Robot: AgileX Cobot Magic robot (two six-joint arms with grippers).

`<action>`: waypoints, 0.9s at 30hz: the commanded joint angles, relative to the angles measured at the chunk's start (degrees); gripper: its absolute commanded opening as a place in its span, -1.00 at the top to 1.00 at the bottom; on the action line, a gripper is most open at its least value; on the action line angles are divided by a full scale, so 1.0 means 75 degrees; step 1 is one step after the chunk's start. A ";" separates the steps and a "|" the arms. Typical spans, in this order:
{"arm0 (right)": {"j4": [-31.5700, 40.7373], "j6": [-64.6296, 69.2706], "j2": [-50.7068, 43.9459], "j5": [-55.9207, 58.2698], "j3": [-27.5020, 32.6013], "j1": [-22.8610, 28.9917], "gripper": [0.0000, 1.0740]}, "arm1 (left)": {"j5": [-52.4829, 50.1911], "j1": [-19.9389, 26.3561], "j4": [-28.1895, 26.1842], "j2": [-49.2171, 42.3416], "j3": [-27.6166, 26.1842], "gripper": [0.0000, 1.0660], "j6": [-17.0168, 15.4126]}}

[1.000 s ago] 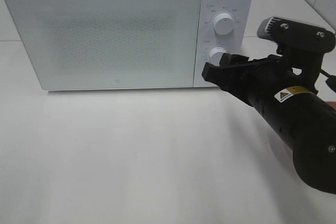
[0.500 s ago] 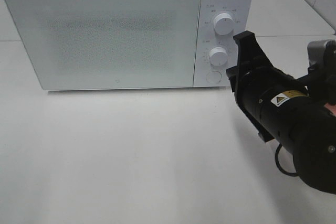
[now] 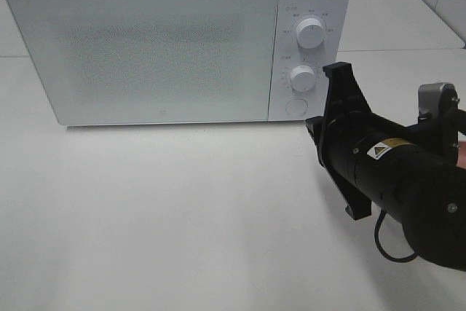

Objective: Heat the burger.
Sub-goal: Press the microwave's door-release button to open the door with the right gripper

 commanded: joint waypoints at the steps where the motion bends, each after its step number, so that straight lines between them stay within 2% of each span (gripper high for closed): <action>1: -0.0084 0.0214 0.0153 0.0130 0.0015 -0.0176 1.00 | -0.0076 -0.0031 0.0000 -0.0176 0.0023 -0.83 0.0000; 6: -0.0122 0.0374 0.0328 0.0191 -0.0008 -0.0581 1.00 | -0.0076 -0.0031 0.0000 -0.0176 0.0023 -0.83 0.0000; 8: -0.0573 0.0374 0.0542 0.0275 -0.0244 -0.0886 1.00 | -0.0076 -0.0031 0.0000 -0.0176 0.0023 -0.83 0.0000; 18: -0.1497 0.0901 0.1367 0.0626 -0.1100 -0.1574 1.00 | -0.0076 -0.0031 0.0000 -0.0176 0.0023 -0.83 0.0000; 27: -0.1765 0.1261 0.1940 0.0825 -0.1627 -0.1757 1.00 | -0.0076 -0.0031 0.0000 -0.0176 0.0023 -0.83 0.0000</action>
